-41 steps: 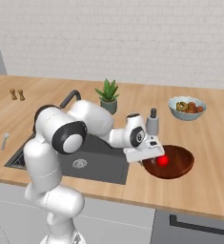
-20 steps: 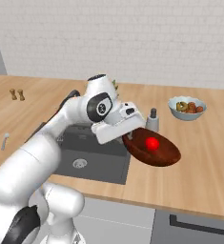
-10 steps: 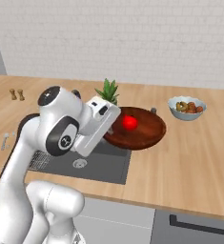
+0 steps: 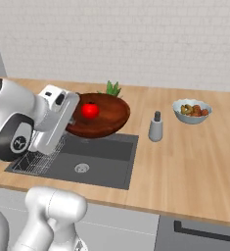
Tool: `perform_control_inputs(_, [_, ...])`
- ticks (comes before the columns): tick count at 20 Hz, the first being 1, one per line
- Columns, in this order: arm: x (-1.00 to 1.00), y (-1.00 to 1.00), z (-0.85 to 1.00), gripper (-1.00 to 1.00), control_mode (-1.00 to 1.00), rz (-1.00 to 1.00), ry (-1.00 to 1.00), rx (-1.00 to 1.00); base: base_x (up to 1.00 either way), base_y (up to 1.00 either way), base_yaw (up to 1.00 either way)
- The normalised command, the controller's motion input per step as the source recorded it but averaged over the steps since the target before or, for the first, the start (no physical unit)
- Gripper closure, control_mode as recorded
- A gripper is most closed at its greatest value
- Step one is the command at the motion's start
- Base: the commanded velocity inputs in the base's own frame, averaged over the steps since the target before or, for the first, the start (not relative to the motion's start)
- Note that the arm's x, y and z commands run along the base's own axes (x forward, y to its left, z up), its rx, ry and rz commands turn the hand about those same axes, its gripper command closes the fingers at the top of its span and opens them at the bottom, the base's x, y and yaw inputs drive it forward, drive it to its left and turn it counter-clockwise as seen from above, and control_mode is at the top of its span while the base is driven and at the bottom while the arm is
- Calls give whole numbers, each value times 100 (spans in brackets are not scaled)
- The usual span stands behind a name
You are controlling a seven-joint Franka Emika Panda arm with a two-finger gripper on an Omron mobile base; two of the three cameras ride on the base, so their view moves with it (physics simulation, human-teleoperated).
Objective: Pick the tomato from the sink and place it in the bowl. Then pick the bowl and place it in the microwave. Then close the microwave door and press the start button.
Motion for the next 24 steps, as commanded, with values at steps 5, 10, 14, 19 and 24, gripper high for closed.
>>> perform_control_inputs(5, [-31, 31, 2, 100, -100, 17, 0, 9, 0, 0, 0])
perform_control_inputs(10, [0, 20, 0, 100, -100, 11, 0, 2, 0, 0, 0])
perform_control_inputs(14, [0, 7, 0, 100, -100, 6, 1, 0, 0, 0, 0])
perform_control_inputs(19, [0, 0, 0, 100, 100, 0, 0, 0, -2, 2, 0])
perform_control_inputs(24, [0, 0, 0, 100, 100, 0, 0, 0, -34, 1, 0])
